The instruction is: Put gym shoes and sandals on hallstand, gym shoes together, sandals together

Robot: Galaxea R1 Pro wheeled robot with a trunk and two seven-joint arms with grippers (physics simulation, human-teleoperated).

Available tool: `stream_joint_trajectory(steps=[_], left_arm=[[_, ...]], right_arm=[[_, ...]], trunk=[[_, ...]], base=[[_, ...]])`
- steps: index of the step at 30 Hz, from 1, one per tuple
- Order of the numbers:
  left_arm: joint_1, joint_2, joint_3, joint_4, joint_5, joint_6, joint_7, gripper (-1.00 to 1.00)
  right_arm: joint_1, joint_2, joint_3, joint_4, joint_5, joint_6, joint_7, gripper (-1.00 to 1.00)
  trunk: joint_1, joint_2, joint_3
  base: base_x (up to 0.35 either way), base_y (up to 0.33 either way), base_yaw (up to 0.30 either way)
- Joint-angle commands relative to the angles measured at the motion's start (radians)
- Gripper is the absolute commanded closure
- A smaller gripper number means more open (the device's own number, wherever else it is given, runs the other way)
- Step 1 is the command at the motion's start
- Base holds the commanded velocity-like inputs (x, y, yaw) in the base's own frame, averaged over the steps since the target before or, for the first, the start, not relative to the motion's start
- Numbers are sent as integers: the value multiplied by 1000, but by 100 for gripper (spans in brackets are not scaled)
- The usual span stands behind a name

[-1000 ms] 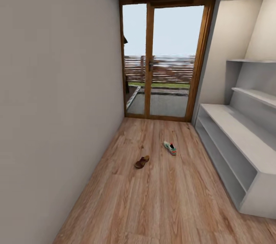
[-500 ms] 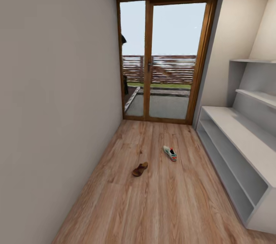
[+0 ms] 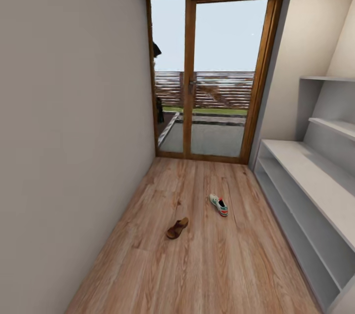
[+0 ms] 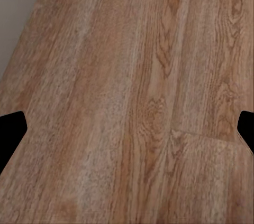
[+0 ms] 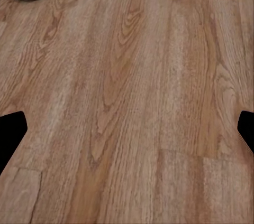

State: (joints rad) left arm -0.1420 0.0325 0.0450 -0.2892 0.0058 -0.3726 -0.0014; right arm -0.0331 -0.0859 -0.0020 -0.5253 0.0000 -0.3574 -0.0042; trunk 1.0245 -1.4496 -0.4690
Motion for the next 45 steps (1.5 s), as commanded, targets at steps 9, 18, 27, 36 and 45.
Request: stream_joint_trajectory(steps=[9, 18, 27, 36, 45], left_arm=[[-1, 0, 2, 1, 0, -3, 0, -100], [-1, 0, 2, 0, 0, -3, 0, -100], [-1, 0, 2, 0, 0, -3, 0, -100], [0, 0, 1, -2, 0, -4, 0, -100], [1, 1, 1, -2, -1, -4, 0, -100]], right_arm=[[-1, 0, 0, 1, 0, -3, 0, -100], [-1, 0, -1, 1, 0, -3, 0, -100], [-1, 0, -1, 1, 0, -3, 0, -100], [-1, 0, -3, 0, 1, -4, 0, -100], [-1, 0, -1, 0, 2, -5, 0, -100]], trunk=[[1, 0, -1], [1, 0, -1], [1, 0, -1], [1, 0, -1], [1, 0, -1]], base=[[311, -81, 0], [311, -81, 0], [311, -101, 0], [297, -141, 0], [282, -165, 0]])
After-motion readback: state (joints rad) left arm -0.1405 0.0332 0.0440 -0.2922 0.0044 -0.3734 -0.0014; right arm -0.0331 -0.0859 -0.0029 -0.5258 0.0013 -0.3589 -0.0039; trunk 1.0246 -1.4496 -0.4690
